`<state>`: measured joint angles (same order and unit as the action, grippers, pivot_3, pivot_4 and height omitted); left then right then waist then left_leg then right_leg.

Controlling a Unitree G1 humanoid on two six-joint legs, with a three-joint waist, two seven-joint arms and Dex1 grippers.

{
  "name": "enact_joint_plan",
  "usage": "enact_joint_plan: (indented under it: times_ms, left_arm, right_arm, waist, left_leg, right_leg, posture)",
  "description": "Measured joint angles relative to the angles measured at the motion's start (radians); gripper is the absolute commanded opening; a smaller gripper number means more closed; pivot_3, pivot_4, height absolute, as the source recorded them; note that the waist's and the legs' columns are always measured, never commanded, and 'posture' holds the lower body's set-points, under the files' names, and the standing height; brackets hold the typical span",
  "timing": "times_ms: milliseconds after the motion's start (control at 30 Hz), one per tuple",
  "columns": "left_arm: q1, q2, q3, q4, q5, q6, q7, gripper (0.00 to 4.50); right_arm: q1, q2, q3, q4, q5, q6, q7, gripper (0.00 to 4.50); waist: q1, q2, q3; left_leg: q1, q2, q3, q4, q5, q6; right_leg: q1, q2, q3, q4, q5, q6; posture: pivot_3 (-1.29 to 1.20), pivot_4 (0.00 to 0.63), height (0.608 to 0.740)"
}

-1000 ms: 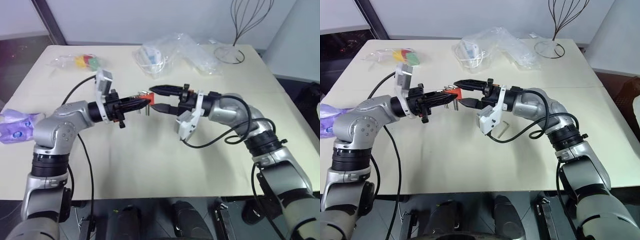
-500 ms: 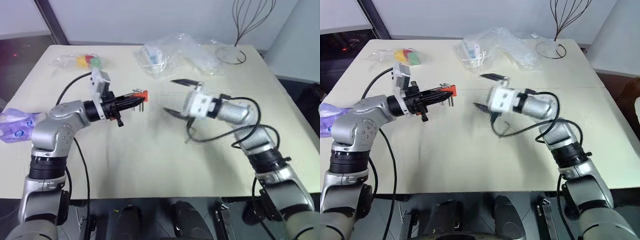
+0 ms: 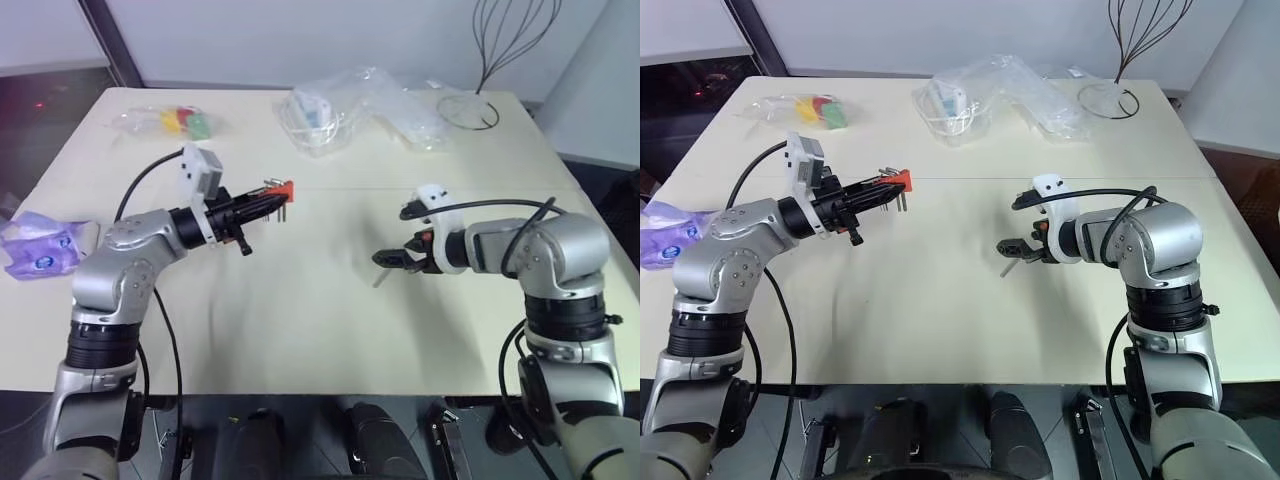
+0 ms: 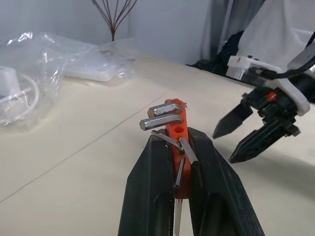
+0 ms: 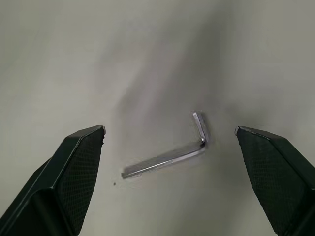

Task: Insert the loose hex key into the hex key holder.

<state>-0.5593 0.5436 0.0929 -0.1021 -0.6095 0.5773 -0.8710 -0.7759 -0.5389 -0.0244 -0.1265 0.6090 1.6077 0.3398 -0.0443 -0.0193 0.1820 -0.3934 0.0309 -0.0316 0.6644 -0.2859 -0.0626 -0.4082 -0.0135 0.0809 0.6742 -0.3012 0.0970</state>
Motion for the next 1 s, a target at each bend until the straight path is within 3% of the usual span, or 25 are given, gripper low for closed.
enact_joint_plan:
  times_ms: [367, 667, 767, 1000]
  left_arm:
    - [0.005, -0.022, -0.002, -0.002, 0.012, -0.007, 0.011, 0.0]
    - [0.042, -0.024, -0.001, -0.031, 0.014, -0.014, 0.038, 0.0]
    - [0.045, -0.022, 0.0, -0.035, 0.013, -0.014, 0.047, 0.0]
    - [0.049, -0.022, 0.0, -0.059, 0.012, -0.014, 0.069, 0.0]
  right_arm:
    - [-0.044, -0.018, 0.062, 0.187, 0.493, 0.0, -0.547, 4.42]
    - [-0.052, -0.02, 0.106, 0.184, 0.634, 0.0, -0.767, 4.42]
    - [-0.065, 0.005, 0.106, 0.202, 0.627, 0.0, -0.804, 3.6]
    - [-0.093, 0.08, 0.124, 0.207, 0.494, 0.0, -0.813, 0.04]
  waist:
    - [0.0, 0.0, 0.0]
    - [0.0, 0.0, 0.0]
    - [0.0, 0.0, 0.0]
    - [-0.001, 0.0, 0.0]
  left_leg:
    - [-0.002, 0.0, 0.0, 0.0, 0.0, 0.0]
    - [-0.003, 0.001, -0.001, 0.0, 0.0, 0.0]
    - [-0.004, 0.001, -0.001, 0.0, 0.0, 0.0]
    - [-0.004, 0.001, -0.001, -0.001, 0.0, 0.0]
  right_leg:
    - [0.0, 0.0, 0.0, -0.002, 0.0, 0.0]
    - [0.0, 0.001, 0.0, -0.005, 0.0, 0.0]
    - [0.0, 0.001, 0.0, -0.005, 0.0, 0.0]
    - [-0.002, 0.002, 0.0, -0.005, 0.0, 0.0]
  posture:
    - [0.0, 0.15, 0.74]
    - [0.0, 0.15, 0.74]
    - [0.0, 0.15, 0.74]
    - [0.0, 0.15, 0.74]
